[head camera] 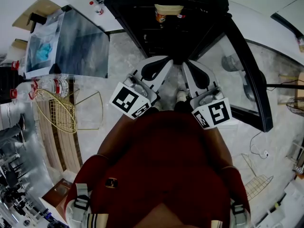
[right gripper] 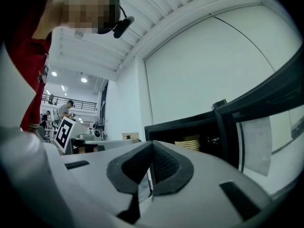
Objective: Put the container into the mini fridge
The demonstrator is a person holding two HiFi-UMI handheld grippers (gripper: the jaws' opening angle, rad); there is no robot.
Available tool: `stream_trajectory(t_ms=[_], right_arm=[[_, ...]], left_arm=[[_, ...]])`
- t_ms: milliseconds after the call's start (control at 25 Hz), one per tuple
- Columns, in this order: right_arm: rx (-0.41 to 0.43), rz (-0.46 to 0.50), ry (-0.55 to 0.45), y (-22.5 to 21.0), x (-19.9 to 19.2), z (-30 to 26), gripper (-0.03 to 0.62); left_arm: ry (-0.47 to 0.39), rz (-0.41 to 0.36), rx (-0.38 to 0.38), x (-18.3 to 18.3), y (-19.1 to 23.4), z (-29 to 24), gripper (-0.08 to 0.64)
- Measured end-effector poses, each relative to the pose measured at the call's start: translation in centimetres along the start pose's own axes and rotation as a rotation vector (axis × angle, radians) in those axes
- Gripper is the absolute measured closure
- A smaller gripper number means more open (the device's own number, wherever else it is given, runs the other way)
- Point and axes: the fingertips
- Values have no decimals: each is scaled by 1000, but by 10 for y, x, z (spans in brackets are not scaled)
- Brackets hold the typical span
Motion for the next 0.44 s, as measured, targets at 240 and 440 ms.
stream_trajectory(t_ms=[240,440], right_arm=[[5,3,3,0,-1,-2,592],[5,6,7,-1,-1,-5,592]], left_arm=[[-2,6,2,0,3,-1,554],[-3,10,3,0,7,-2,554]])
Point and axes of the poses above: the fingertips, and each gripper's own axes: z backward along the fingers, y to its left, x out of its top
